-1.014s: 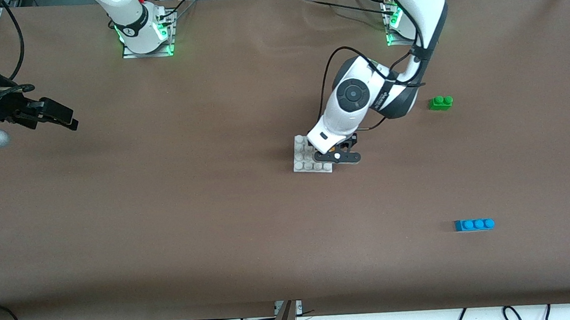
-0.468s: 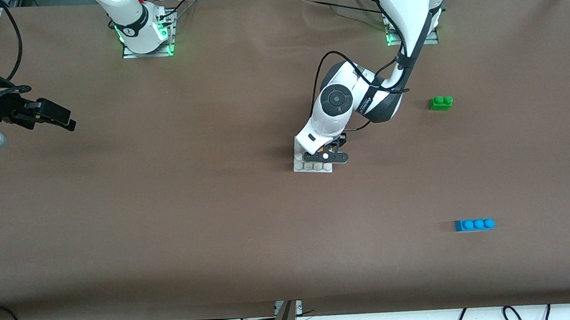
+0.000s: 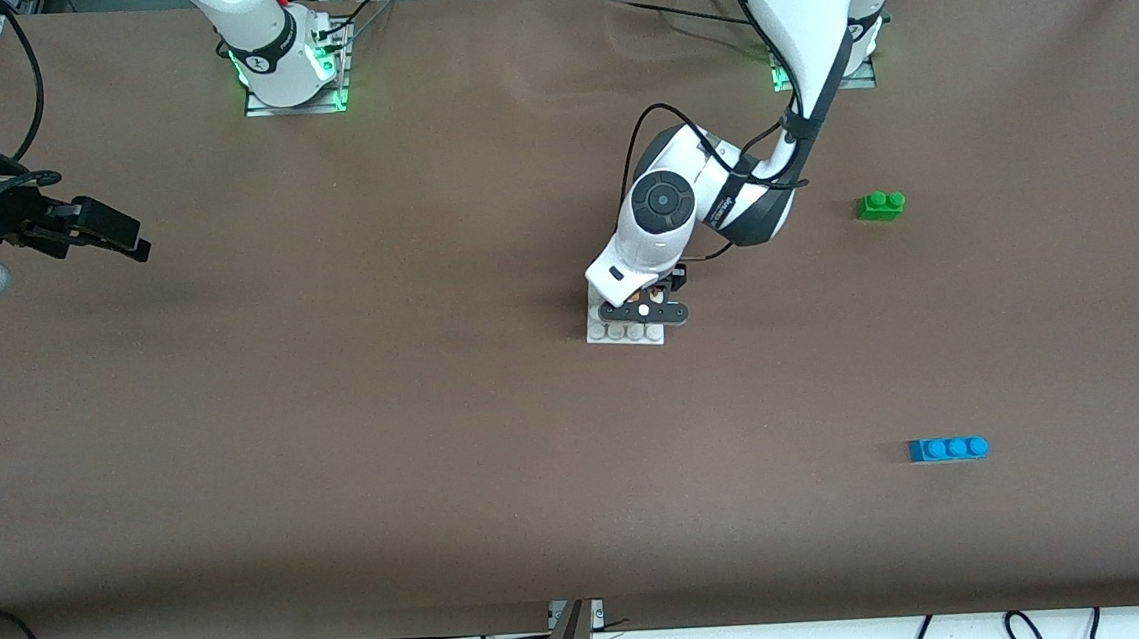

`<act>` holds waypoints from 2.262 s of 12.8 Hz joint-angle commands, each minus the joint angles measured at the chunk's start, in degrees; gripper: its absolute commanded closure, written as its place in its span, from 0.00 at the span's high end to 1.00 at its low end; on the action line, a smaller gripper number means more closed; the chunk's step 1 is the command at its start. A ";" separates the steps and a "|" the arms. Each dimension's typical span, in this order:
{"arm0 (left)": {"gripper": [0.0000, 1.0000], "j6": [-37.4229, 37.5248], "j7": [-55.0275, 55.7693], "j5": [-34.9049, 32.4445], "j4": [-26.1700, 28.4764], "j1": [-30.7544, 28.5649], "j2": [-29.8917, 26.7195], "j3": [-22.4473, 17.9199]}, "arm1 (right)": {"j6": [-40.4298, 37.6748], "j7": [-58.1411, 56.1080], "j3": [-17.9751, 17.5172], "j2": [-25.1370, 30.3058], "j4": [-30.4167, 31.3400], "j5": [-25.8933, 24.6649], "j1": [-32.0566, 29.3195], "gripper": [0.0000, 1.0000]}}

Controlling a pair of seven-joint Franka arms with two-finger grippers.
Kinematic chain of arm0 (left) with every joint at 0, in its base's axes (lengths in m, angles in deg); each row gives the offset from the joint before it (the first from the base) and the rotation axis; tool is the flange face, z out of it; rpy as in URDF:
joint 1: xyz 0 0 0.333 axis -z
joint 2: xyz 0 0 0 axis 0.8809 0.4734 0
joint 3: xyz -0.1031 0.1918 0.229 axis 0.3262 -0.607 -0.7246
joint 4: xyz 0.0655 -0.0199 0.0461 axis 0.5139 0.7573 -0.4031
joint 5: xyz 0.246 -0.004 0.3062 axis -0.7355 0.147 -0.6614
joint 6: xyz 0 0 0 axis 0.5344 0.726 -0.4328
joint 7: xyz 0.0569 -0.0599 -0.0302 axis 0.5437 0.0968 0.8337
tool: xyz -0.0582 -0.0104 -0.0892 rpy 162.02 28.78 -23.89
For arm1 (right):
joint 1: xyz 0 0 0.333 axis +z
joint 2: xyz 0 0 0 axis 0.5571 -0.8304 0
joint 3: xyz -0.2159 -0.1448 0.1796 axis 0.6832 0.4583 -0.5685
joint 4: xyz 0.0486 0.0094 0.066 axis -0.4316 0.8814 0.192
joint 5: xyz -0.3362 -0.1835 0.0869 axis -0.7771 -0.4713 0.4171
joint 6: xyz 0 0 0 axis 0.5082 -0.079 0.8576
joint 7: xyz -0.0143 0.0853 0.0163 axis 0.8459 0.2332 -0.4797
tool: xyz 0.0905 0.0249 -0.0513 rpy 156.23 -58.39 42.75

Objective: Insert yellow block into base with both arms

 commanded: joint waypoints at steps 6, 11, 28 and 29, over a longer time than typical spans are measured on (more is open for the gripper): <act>0.38 0.97 0.56 -1.71 -1.90 1.35 2.05 -0.67 | -0.23 0.08 -0.17 0.09 -0.66 -0.16 -0.26 0.99; 0.57 0.97 0.82 -1.53 -2.34 1.35 2.57 -0.67 | -0.23 -0.01 -0.09 0.09 -0.66 -0.16 -0.26 0.99; 1.00 24.24 -0.31 -0.74 -11.83 -11.63 -15.60 -0.85 | -0.23 0.08 -0.26 0.09 -0.66 -0.07 -0.17 0.99; 1.00 26.00 -1.10 -0.74 -11.83 -14.44 -17.80 -0.85 | -0.23 0.08 -0.43 0.18 -0.66 -0.07 -0.17 0.99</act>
